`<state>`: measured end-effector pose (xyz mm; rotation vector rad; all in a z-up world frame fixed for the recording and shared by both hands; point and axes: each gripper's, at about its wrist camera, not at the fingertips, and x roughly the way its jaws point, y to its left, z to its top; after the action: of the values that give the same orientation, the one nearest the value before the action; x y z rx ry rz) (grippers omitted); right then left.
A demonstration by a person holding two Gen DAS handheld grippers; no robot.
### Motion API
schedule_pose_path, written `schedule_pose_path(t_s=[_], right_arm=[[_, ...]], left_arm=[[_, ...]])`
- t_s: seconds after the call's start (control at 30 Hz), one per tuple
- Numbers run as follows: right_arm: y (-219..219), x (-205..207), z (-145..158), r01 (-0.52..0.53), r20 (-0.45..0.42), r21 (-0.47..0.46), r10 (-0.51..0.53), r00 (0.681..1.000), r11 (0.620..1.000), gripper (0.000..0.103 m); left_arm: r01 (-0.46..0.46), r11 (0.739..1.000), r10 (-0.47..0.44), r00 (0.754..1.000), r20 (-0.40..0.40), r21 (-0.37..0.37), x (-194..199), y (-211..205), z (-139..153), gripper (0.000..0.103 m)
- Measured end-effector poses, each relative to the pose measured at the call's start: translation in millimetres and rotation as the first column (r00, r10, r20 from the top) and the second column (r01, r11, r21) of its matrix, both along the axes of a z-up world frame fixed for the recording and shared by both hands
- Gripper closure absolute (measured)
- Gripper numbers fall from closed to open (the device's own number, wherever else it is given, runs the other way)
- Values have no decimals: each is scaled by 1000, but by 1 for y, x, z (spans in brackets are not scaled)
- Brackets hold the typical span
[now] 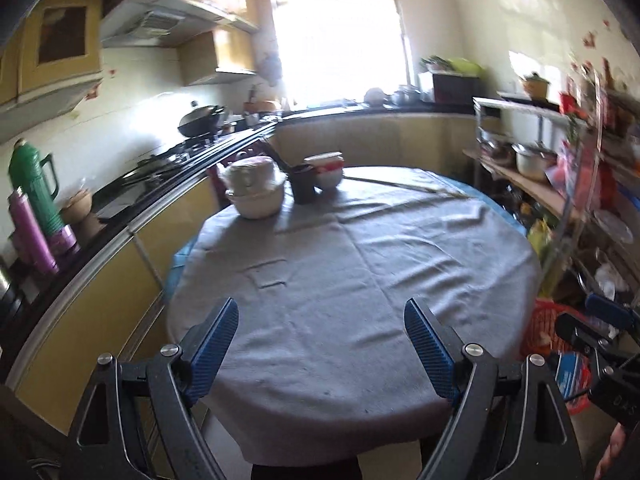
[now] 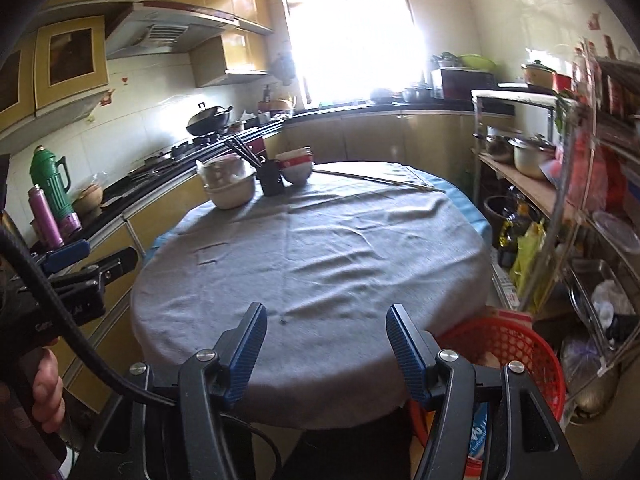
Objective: Collect trash
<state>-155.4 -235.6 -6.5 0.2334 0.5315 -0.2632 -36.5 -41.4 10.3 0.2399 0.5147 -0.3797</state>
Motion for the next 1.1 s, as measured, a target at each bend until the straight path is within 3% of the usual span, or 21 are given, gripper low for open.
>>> schedule_pose_path(t_s=[0.3, 0.6, 1.1], right_arm=[[30, 29, 35, 4, -9, -38, -5, 1000, 999, 35], [70, 34, 20, -30, -35, -84, 27, 999, 996, 35], [61, 28, 0, 27, -20, -23, -28, 999, 999, 35]], left_arm=[[-123, 989, 124, 992, 9, -78, 27, 43, 15, 18], [-153, 983, 149, 988, -45, -97, 34, 56, 13, 17], [-136, 988, 133, 990, -54, -68, 30, 48, 3, 17]])
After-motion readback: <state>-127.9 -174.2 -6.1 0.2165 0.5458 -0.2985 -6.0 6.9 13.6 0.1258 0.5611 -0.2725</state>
